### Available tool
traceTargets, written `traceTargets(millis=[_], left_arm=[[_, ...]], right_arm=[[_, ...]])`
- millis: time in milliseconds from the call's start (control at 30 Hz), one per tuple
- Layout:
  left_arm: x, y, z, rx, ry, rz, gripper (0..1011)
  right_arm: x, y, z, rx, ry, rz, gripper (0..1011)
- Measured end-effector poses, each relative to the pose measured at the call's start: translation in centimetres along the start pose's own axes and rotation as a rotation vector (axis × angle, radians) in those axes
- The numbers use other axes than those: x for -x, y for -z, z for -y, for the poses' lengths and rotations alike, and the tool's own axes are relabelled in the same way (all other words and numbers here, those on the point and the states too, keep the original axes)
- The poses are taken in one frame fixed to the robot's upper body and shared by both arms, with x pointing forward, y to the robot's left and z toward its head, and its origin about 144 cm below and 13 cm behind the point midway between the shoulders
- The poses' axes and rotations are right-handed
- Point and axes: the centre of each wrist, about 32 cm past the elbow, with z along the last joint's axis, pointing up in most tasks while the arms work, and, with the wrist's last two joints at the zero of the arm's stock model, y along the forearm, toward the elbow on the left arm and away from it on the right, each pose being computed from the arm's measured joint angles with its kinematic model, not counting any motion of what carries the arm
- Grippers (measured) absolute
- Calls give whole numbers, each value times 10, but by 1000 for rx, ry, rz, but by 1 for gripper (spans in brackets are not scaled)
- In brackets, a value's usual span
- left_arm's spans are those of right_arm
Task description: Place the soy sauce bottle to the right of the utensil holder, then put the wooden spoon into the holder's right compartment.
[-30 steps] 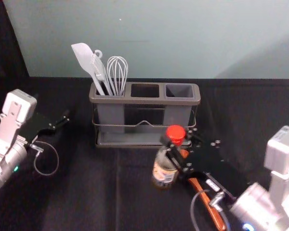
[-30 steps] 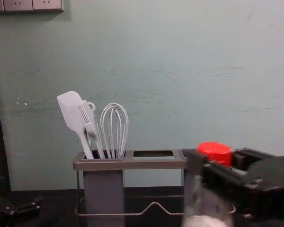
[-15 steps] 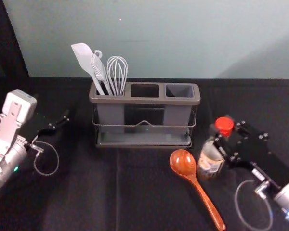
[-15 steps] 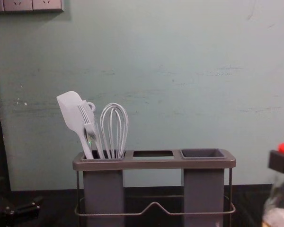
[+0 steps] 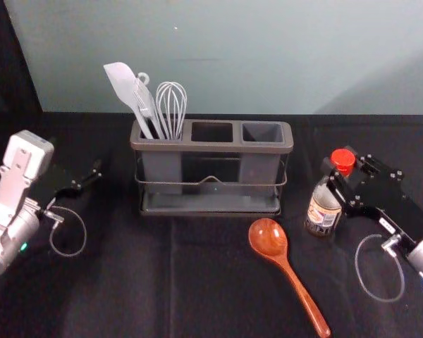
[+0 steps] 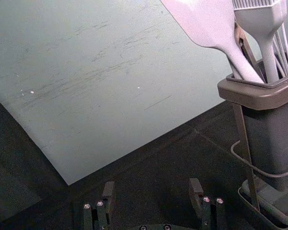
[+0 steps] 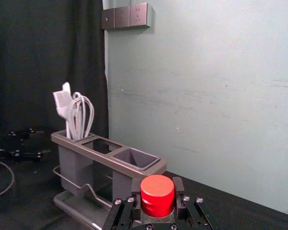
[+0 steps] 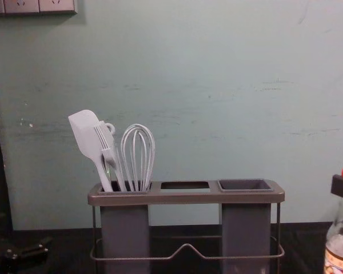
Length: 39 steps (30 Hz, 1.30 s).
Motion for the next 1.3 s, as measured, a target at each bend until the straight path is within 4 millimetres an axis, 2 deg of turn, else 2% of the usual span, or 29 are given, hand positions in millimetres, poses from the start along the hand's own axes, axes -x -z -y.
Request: traceTargets(millis=[267,700,1300], left_arm=[[0,0,0,0,0,0,1000],[0,0,0,0,0,0,1000],[0,0,0,0,0,0,1000]], right_arm=[[-12,18,-22,-5,27,-14,388],[-15,37,-57,-34,74,-49,388],[-12,51,-65,-57,98,-109,388]])
